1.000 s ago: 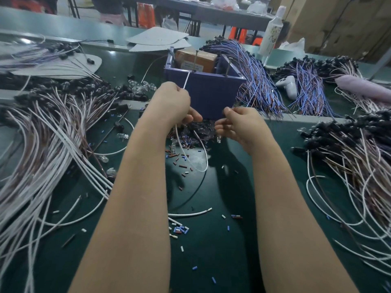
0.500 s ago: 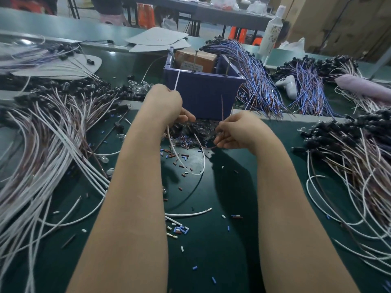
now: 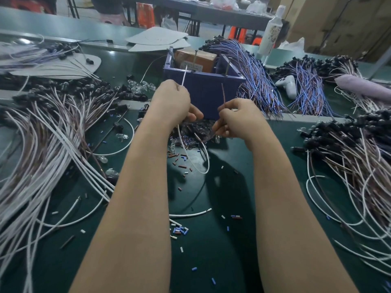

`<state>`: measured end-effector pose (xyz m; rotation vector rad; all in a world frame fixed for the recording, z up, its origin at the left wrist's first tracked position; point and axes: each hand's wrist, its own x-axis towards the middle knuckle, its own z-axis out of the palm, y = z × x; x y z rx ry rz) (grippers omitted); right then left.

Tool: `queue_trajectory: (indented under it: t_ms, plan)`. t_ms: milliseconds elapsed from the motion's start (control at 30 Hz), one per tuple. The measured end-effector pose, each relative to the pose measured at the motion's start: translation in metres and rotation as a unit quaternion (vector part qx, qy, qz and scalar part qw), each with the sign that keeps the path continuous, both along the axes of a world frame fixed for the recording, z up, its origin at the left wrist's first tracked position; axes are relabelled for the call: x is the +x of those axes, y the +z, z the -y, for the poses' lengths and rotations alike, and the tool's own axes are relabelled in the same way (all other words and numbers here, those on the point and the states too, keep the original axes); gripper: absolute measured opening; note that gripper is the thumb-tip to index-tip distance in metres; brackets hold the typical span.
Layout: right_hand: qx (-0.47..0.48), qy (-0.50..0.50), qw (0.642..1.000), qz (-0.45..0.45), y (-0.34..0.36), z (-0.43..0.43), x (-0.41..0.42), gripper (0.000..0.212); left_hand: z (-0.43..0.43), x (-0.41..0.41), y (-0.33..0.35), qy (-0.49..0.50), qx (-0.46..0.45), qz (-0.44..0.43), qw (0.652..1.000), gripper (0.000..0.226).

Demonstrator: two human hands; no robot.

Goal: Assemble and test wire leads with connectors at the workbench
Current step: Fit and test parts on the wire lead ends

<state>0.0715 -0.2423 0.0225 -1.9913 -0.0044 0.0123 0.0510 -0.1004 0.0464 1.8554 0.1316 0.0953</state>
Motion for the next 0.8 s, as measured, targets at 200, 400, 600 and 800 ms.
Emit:
queue_trajectory:
  t_ms: [200,400,600,800]
  plan:
    - [0.035,-0.046,0.995,0.082,0.002,0.0,0.001,0.012,0.001,0.005,-0.004,0.013,0.007,0.015,1.0,0.021]
    - [-0.02,-0.057,0.99,0.126,-0.008,-0.004,0.005,0.037,0.003,0.009,-0.009,0.005,0.026,0.023,0.999,0.02]
    - [-0.037,-0.063,0.988,0.136,-0.012,-0.003,0.009,0.039,0.001,0.012,-0.012,0.001,0.017,0.022,1.0,0.021]
    - [-0.039,-0.06,0.988,0.138,-0.012,-0.003,0.012,0.037,0.003,0.012,-0.011,0.004,-0.005,0.023,1.0,0.022]
